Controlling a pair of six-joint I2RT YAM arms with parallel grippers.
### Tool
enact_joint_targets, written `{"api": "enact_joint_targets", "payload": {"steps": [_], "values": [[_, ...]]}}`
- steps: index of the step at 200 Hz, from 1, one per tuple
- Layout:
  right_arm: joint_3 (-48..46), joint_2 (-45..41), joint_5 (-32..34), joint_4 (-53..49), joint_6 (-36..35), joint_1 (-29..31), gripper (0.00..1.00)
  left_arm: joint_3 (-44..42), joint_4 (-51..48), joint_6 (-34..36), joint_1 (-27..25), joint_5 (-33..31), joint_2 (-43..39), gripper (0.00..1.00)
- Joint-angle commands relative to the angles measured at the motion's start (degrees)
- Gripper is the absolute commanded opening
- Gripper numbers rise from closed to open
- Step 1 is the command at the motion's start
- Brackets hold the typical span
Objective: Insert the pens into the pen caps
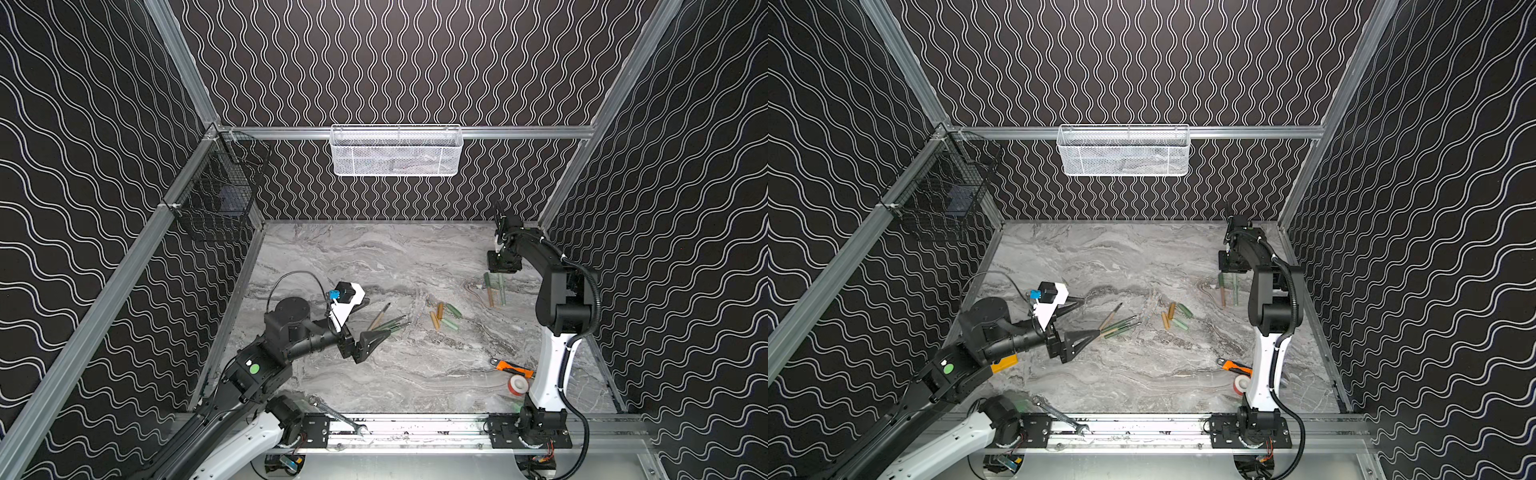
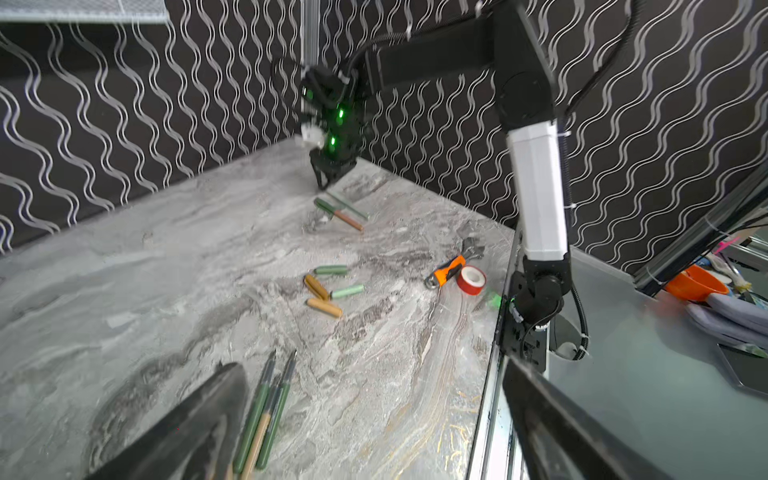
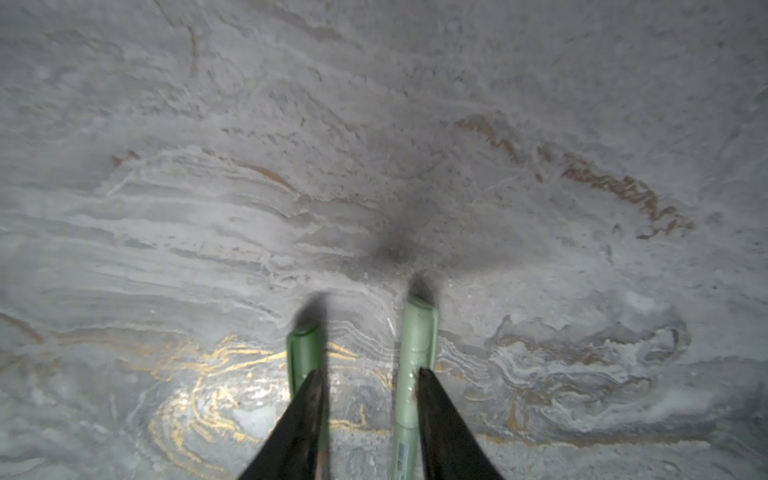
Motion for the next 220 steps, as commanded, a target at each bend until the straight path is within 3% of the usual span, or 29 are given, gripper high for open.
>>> {"api": "enact_joint_targets", "payload": {"steps": [1, 20, 60, 72, 101, 152, 180, 202, 220], "values": [[0.2, -2.0, -0.2, -0.6, 0.0, 0.3, 0.45, 2.6, -3.2, 0.4, 0.1, 0.2, 3.4, 0.99], [-2.1, -4.5, -1.2, 1.1, 0.1, 1.2, 0.51, 3.6, -4.2, 0.9, 0.1, 2.1, 5.7, 0.99], [-9.6, -11.3, -6.4, 5.7, 1.4, 2.6, 0.64, 3.5, -4.1, 1.5, 0.1, -0.6, 5.0, 0.99], [-12.3, -13.8, -8.9, 7.8, 1.7, 3.0, 0.87, 3.7, -4.6, 1.8, 0.1, -1.2, 5.0, 0.99], [-18.8, -20.3, -17.1, 13.0, 2.0, 4.4, 0.98, 5.4, -8.2, 2.9, 0.1, -3.8, 6.3, 0.99], [-25.1, -24.6, -17.2, 14.1, 3.6, 10.9, 0.98, 4.4, -8.3, 3.4, 0.0, -4.8, 6.8, 0.99], [-30.3, -27.7, -16.0, 16.7, 6.6, 17.1, 0.95, 4.5, -11.1, 5.2, 0.0, -9.2, 6.5, 0.99], [-33.7, -29.1, -17.3, 19.0, 9.6, 21.6, 0.88, 3.7, -11.7, 5.3, 0.1, -13.3, 6.2, 0.99], [-34.7, -29.3, -16.7, 19.3, 11.3, 24.6, 0.74, 3.9, -12.4, 5.8, 0.1, -14.8, 7.0, 0.99]]}}
